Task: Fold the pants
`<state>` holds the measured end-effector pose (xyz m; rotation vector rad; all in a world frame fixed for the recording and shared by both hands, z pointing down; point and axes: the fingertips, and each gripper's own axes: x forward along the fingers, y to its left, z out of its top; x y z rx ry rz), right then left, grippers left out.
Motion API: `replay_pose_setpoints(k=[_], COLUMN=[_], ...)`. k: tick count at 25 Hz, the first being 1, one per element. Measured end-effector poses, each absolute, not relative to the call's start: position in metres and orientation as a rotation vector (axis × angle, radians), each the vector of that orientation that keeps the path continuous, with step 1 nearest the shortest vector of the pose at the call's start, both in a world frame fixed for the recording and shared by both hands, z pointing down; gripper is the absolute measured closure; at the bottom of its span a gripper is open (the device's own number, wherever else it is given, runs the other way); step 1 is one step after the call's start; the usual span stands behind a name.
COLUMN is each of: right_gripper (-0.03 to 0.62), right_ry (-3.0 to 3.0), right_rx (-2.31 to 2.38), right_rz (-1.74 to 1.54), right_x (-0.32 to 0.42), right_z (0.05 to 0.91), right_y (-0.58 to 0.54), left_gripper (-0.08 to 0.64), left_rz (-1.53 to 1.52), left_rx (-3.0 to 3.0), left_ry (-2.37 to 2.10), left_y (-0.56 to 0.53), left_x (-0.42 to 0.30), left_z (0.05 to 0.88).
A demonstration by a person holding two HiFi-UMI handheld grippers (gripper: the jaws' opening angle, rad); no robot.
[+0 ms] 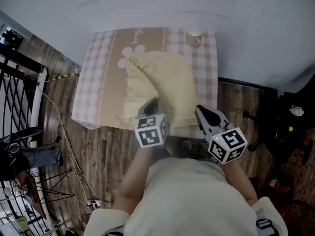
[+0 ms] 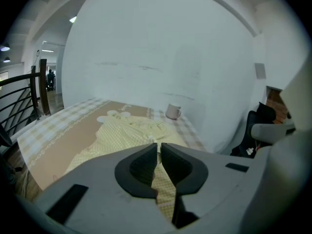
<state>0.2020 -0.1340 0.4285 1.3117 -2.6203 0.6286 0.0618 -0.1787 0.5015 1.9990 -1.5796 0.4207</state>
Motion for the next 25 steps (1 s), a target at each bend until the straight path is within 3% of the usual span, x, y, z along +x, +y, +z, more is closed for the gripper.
replay_pose_setpoints(k=[11,25], right_gripper=[0.592,0.592], right_ry=[-2.607,-2.591], right_rx=[1.292,1.281], right_rz=[0.661,0.673], right_x=[0.247,0.253], right_z=[0.436,0.445], right_y=[-0.112,-0.111], left_gripper=[0.534,0.534], left_rz=[0.502,0.613], left_rx=[2.090,2.099], left_ry=[-1.477,-1.279], left_y=[-0.155,-0.109], left_x=[0.145,0.196], left_z=[0.511,0.550])
